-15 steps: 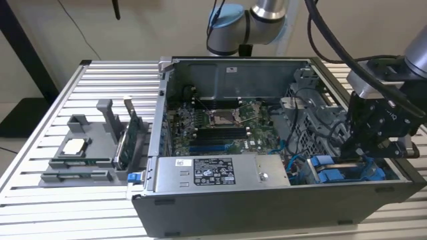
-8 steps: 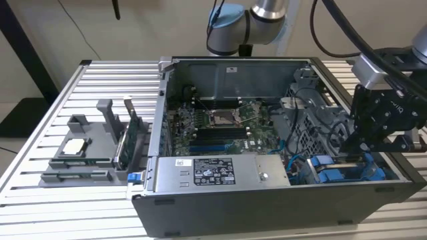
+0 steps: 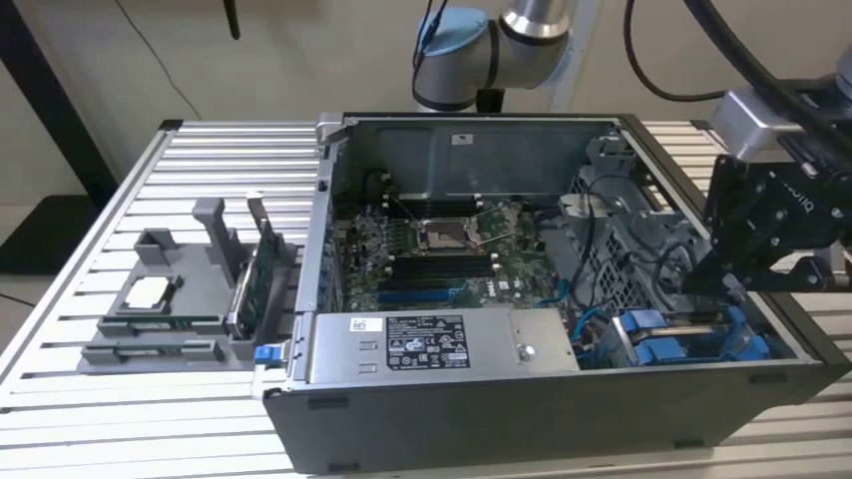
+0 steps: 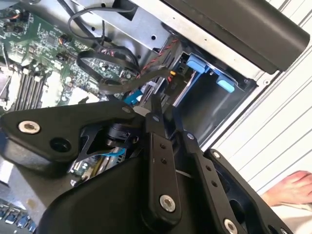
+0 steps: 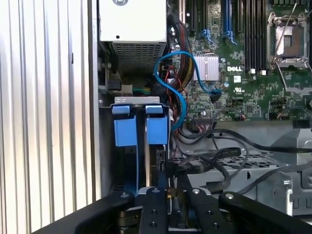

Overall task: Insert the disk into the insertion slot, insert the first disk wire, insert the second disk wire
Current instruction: 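Insert the second disk wire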

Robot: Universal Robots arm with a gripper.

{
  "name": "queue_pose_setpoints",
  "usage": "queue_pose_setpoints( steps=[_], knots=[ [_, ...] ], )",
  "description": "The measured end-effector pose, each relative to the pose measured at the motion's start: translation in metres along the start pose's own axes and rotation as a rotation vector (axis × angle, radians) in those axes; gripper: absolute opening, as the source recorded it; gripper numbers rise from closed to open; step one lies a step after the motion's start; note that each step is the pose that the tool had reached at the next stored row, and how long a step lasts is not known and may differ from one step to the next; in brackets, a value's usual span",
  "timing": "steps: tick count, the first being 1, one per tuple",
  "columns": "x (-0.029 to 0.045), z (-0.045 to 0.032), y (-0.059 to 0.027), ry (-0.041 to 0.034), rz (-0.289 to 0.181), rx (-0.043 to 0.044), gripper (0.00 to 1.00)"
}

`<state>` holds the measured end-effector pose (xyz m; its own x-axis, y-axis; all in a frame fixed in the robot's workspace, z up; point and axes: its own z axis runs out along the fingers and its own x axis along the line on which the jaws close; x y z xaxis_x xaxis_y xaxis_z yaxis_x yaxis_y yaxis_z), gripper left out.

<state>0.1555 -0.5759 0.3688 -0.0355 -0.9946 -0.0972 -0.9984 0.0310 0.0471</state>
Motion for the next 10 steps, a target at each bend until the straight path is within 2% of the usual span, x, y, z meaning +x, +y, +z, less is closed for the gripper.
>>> queue_pose_setpoints(
  steps=[4, 8, 10],
  knots=[
    [-0.0009, -0.0098, 0.0008, -0.0118, 0.0, -0.0003, 0.24],
    [-0.0012, -0.0155, 0.0054, -0.0359, 0.0, -0.001, 0.24],
    [-0.0007, -0.0153, 0.0093, -0.041, 0.0, -0.0009, 0.24]
  ],
)
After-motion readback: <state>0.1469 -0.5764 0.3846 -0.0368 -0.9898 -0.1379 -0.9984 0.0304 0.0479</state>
